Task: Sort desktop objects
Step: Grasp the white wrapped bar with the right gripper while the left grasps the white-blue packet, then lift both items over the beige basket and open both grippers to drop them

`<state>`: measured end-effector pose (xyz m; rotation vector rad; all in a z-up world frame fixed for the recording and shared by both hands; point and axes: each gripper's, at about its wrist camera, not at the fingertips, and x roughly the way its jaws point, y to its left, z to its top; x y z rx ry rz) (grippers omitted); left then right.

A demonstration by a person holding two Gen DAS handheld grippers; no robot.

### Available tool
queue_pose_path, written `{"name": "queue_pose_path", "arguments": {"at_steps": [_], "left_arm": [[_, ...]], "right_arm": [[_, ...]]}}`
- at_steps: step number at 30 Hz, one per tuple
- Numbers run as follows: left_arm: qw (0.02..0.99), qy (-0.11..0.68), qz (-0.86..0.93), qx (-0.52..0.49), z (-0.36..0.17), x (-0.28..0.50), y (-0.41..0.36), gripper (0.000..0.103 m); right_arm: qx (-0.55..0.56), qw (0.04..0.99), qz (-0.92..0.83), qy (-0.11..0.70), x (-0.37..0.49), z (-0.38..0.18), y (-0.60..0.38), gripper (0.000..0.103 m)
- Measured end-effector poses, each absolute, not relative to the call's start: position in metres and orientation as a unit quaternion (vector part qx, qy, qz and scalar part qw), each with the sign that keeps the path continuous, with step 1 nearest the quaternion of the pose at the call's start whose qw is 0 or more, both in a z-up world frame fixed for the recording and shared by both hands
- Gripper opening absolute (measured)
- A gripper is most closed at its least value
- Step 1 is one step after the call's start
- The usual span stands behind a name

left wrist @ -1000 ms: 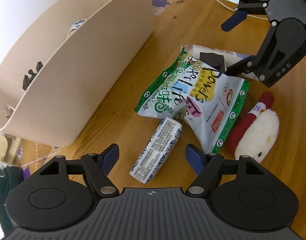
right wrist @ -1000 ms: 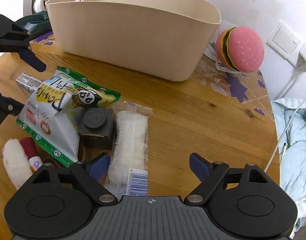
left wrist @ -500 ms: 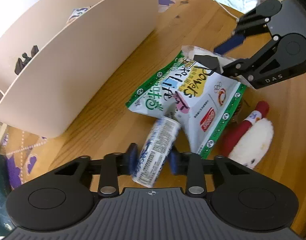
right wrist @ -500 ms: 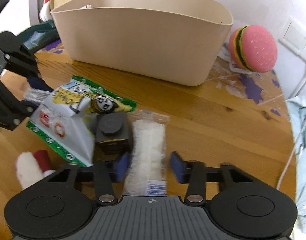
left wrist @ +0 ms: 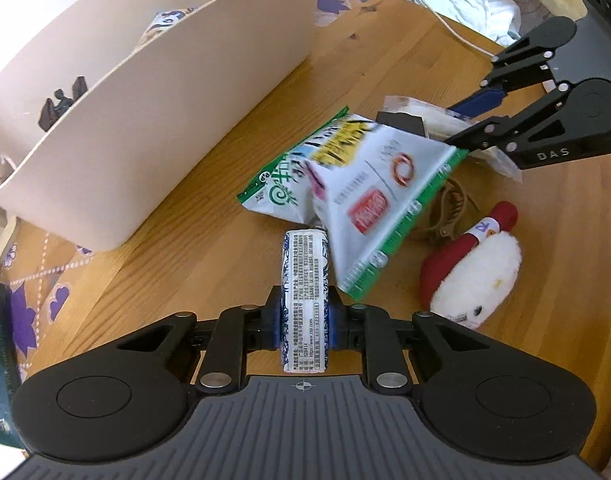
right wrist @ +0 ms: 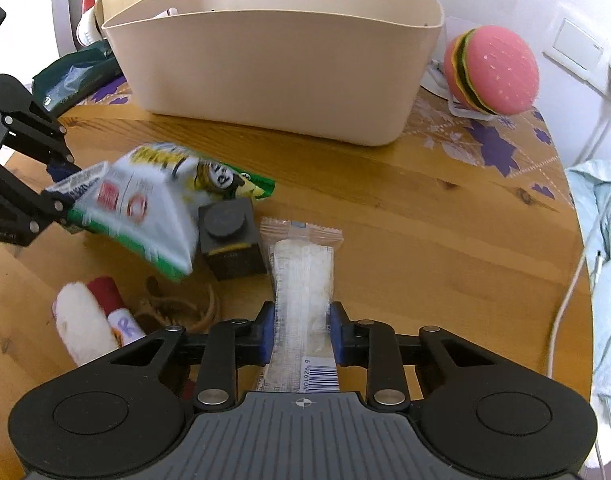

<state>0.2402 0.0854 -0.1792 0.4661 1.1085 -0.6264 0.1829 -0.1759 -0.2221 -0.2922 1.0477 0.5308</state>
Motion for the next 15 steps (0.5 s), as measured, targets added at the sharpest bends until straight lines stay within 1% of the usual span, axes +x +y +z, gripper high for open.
{"name": "queue_pose_path", "arguments": {"at_steps": [8, 15], "left_arm": [[0.794, 0.500, -0.275, 0.210, -0.166, 0.234, 0.088, 0.020], [0.812, 0.475, -0.269, 0.207, -0.134, 0.228, 0.106, 0.020]], "right_arm": [[-0.122, 0.834, 0.246, 0.478, 0.173, -0.201, -0.191, 0.025], [-0.107, 0.850, 0.249, 0.452, 0.171, -0.172, -0.199, 0.025]]}}
